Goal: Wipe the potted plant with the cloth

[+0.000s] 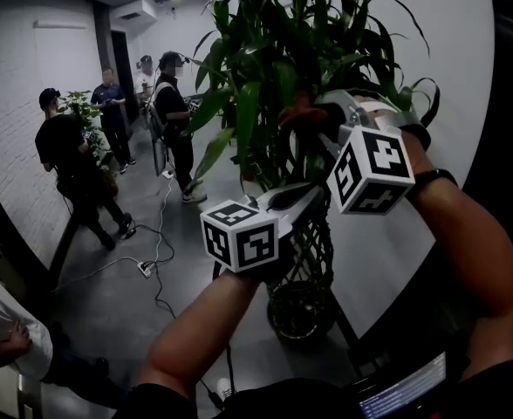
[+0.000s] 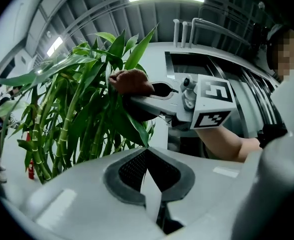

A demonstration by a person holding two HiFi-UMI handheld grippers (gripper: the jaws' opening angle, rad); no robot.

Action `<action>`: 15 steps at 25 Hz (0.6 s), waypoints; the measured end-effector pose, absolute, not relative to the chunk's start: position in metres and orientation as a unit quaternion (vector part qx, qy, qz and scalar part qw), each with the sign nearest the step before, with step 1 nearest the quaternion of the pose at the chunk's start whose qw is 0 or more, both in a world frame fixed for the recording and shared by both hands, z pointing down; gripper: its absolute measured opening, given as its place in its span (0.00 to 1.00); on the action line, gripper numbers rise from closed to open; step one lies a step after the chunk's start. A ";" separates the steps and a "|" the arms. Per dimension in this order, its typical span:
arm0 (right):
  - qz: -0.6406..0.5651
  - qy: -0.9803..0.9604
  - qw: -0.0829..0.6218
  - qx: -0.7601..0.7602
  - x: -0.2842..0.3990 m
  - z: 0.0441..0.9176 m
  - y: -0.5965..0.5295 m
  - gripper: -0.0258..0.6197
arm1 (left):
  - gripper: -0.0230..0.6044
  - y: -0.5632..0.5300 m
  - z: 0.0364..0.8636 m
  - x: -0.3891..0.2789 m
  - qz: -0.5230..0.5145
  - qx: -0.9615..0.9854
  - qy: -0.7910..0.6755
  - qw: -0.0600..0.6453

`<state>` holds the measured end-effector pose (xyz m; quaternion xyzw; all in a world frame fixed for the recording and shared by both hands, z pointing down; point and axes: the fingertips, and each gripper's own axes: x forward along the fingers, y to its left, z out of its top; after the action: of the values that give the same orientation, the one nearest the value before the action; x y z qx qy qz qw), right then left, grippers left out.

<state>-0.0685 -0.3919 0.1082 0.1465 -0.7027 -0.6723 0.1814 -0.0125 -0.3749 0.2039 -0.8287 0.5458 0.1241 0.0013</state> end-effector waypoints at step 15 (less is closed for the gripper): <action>-0.556 -0.787 0.266 -0.009 -0.028 0.191 -0.351 0.14 | 0.06 -0.376 0.206 -0.013 0.120 -0.827 0.549 0.005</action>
<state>-0.0277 -0.3509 0.1914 -0.0086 -0.7872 -0.5564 0.2658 -0.0133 -0.3761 0.2062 -0.8270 0.5492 0.1200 0.0047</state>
